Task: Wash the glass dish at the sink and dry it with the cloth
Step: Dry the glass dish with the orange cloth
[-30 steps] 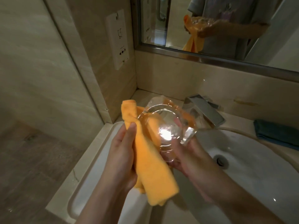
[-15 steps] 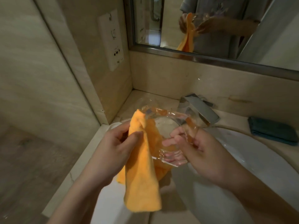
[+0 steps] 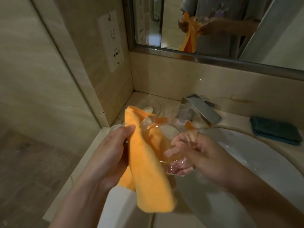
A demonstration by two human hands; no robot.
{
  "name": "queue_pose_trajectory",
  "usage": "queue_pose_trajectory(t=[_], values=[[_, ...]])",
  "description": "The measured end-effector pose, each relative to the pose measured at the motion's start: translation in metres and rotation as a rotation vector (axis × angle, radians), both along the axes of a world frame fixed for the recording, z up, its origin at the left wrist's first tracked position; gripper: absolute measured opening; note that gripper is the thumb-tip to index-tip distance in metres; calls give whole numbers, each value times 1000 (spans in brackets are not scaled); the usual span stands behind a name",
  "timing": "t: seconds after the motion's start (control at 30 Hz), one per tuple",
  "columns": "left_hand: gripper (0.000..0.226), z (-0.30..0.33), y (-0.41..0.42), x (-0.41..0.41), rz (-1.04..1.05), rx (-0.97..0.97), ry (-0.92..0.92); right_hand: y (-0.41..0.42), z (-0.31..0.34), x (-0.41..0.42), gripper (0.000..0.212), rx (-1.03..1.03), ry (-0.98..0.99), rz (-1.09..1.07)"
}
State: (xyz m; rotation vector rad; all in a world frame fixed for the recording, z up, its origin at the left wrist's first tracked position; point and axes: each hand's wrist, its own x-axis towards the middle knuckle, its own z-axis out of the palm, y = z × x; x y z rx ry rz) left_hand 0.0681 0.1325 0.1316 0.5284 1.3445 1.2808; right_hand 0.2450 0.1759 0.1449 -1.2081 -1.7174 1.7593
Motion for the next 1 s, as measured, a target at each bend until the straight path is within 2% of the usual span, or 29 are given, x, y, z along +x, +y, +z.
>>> queue_pose_trajectory(t=[0.07, 0.17, 0.3, 0.37, 0.43, 0.5, 0.63, 0.8, 0.93, 1.0], values=[[25, 4, -1, -3, -68, 81, 95, -1, 2, -1, 12, 4, -43, 36], [24, 14, -3, -10, -303, 182, 341, 0, 8, -1, 11, 24, -142, 133], [33, 27, 1, -17, -519, 200, 588, 3, 17, -3, 15, 80, -261, 202], [38, 35, 3, -15, -584, 212, 706, 5, 21, -5, 17, 125, -316, 234], [28, 39, 5, -12, -601, 171, 793, 7, 24, -7, 19, 145, -360, 266], [27, 43, 8, -7, -598, 145, 866, 7, 25, -9, 19, 156, -400, 294], [28, 45, 13, -3, -591, 128, 884, 5, 19, -11, 17, 217, -403, 240], [28, 30, 10, -16, -624, 156, 684, 6, 18, -6, 16, 194, -318, 96], [19, 25, 9, -16, -489, 170, 647, 6, 19, -6, 20, 201, -306, 70], [22, 26, 10, -13, -420, 169, 668, 4, 19, -7, 21, 233, -324, 91]])
